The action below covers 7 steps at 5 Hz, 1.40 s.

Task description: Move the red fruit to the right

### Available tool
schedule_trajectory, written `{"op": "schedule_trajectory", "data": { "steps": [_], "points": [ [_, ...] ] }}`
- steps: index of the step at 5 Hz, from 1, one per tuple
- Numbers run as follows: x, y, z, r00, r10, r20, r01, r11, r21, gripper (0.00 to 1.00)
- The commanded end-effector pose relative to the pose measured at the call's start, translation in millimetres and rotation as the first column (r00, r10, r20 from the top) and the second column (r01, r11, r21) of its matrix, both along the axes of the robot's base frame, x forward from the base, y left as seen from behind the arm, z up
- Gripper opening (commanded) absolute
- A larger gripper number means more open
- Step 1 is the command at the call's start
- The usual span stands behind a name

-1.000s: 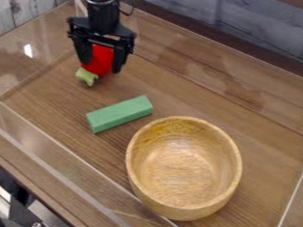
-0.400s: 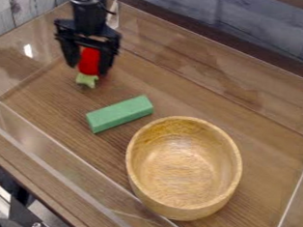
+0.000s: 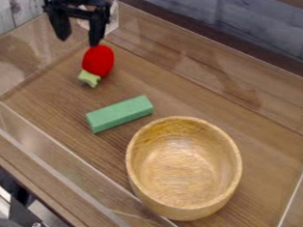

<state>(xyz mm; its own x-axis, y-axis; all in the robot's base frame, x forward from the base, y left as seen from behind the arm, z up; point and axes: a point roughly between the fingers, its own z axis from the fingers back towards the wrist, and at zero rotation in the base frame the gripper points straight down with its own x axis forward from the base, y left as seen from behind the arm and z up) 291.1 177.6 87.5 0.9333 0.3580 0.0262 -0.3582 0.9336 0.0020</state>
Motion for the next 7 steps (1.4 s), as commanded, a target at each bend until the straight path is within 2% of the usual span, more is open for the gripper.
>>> {"op": "schedule_trajectory", "data": {
  "steps": [1,2,3,4,6,7],
  "points": [
    [9.3,-9.1,8.1,0.999,-0.026,0.047,0.025,0.999,0.029,1.0],
    [5.3,-8.5,-9.0,0.999,0.042,0.024,-0.043,0.998,0.034,1.0],
    [2.8,-9.7,-31.3,0.999,0.049,0.006,-0.05,0.998,0.042,1.0],
    [-0.5,-9.3,-43.9,0.998,0.056,0.006,-0.056,0.997,0.043,0.0],
    [4.4,-43.0,-5.7,0.998,-0.034,0.05,0.033,0.999,0.021,0.0],
    [17.0,-53.9,23.1,0.995,-0.059,0.079,0.058,0.998,0.011,0.0]
  ]
}}
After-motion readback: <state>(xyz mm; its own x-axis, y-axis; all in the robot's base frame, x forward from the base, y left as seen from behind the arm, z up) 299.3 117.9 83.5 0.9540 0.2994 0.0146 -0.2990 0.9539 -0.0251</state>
